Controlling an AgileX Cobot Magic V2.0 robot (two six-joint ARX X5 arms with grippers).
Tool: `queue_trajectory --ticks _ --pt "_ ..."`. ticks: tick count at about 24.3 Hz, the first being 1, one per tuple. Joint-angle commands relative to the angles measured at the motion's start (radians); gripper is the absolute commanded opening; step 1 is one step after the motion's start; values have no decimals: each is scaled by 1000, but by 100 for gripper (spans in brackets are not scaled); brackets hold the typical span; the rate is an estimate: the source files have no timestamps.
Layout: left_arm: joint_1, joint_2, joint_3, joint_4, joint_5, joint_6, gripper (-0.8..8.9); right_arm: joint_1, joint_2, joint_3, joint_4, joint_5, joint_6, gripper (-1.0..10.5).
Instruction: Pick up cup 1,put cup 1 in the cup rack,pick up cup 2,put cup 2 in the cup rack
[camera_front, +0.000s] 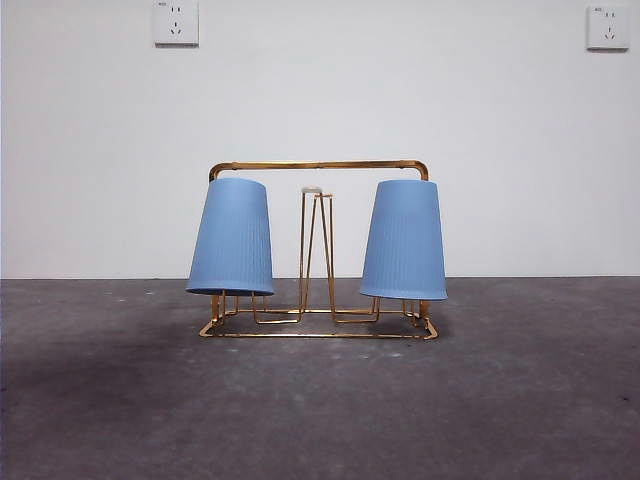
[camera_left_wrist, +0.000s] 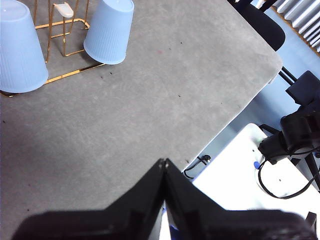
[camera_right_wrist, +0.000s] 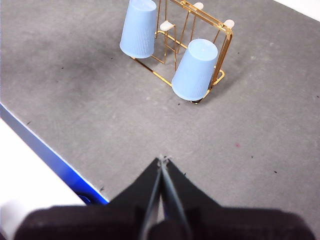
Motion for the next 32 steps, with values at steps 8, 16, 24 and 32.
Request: queue_trajectory --ticks 8,16,24,32 --pt "-3 1 -2 1 7 2 -4 0 1 0 -22 1 14 2" --pt "-3 10 -2 28 6 7 -3 0 1 0 -22 1 14 2" --pt "-3 27 -2 241 -159 153 -3 0 1 0 -22 1 14 2" --pt "240 -42 -58 586 -156 479 -3 0 1 0 -22 1 14 2"
